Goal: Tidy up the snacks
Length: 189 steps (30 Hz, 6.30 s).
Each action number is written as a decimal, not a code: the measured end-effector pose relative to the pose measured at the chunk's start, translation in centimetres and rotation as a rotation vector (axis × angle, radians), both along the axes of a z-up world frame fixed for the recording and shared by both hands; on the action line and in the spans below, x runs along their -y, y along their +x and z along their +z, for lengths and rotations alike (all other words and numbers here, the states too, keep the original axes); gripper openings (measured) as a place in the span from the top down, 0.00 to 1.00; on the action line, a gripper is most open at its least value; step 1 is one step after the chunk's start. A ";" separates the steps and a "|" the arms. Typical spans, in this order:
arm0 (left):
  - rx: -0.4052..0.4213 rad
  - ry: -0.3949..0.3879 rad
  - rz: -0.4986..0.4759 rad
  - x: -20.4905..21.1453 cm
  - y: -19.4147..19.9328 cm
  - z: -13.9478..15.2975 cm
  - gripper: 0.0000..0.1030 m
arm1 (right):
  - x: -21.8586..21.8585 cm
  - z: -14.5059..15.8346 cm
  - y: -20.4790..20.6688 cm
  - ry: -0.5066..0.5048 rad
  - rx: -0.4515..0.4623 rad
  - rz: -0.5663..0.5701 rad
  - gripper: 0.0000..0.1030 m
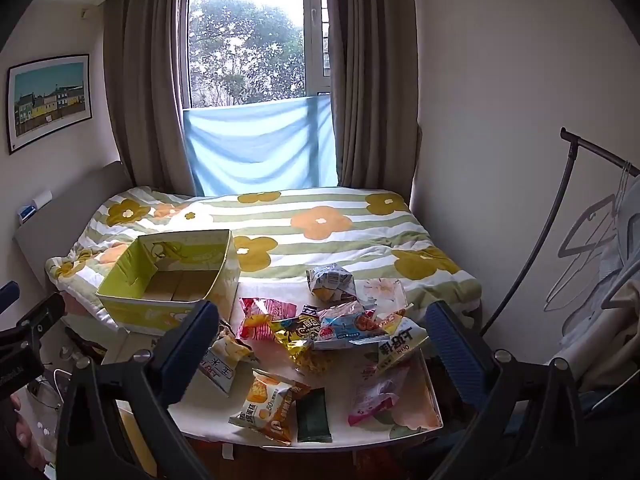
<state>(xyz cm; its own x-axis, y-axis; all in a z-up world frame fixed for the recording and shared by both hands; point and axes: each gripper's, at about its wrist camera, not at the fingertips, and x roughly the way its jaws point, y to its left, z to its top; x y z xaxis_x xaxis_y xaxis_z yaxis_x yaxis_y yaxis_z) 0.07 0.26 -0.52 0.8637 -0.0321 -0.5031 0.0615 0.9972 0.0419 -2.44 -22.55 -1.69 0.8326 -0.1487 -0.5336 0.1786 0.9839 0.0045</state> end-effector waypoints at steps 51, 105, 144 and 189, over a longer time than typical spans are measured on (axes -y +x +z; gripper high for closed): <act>-0.009 -0.009 0.009 0.5 -0.2 0.3 0.00 | 0.1 -0.2 -0.4 0.018 -0.005 0.032 0.00; -0.520 -0.058 -0.292 9.5 7.8 -17.4 0.00 | 9.0 -14.2 2.0 0.166 -0.339 -0.171 0.00; -0.686 -0.042 -0.241 15.5 11.6 -28.8 0.39 | 11.4 -28.4 11.9 0.172 -0.496 -0.018 0.31; -0.307 -0.145 -0.046 -1.6 24.5 -7.6 0.39 | -3.9 -8.0 22.9 0.132 -0.264 0.374 0.54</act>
